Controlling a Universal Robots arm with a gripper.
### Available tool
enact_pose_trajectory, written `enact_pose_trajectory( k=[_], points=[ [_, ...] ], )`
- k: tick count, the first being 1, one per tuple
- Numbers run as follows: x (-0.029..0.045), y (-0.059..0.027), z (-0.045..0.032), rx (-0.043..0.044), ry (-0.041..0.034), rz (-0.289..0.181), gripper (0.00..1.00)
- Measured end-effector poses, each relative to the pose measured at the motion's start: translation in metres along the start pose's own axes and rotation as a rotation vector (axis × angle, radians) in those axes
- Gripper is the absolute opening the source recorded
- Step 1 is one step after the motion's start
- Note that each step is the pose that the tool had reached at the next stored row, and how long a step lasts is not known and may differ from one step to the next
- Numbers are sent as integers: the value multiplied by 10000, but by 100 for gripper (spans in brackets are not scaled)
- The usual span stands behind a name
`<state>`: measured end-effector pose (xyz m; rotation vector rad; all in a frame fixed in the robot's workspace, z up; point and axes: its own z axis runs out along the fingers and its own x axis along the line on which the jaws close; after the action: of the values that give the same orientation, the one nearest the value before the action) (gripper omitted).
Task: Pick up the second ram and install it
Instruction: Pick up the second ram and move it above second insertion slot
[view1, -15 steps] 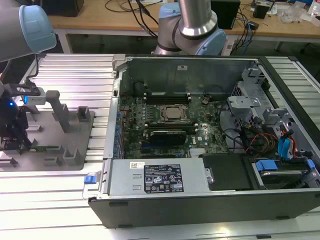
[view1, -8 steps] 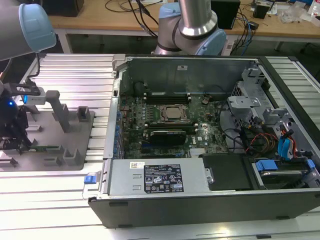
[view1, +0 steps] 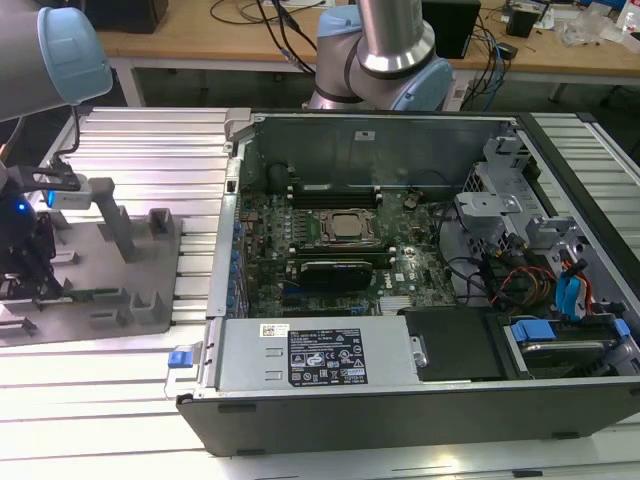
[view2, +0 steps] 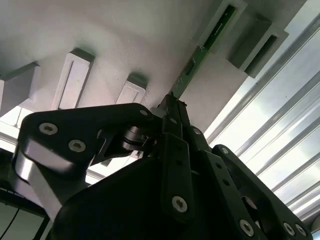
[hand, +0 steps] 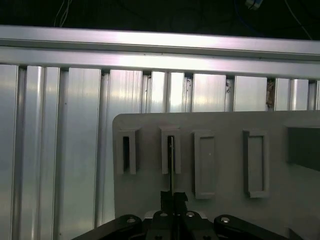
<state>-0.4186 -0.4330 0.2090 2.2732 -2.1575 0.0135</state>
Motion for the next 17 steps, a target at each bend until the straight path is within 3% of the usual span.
enact_pose_trajectory(
  k=[1,3,4,7,9,17],
  points=[
    [0,0,0,1,0,7,9],
    [0,1,0,-9,0,768,9],
    [0,0,0,-10,1,836,9],
    [0,0,-1,-8,-1,836,9],
    [0,0,-59,-9,0,835,9],
    [-1,-5,-60,-10,2,823,9]
  ],
)
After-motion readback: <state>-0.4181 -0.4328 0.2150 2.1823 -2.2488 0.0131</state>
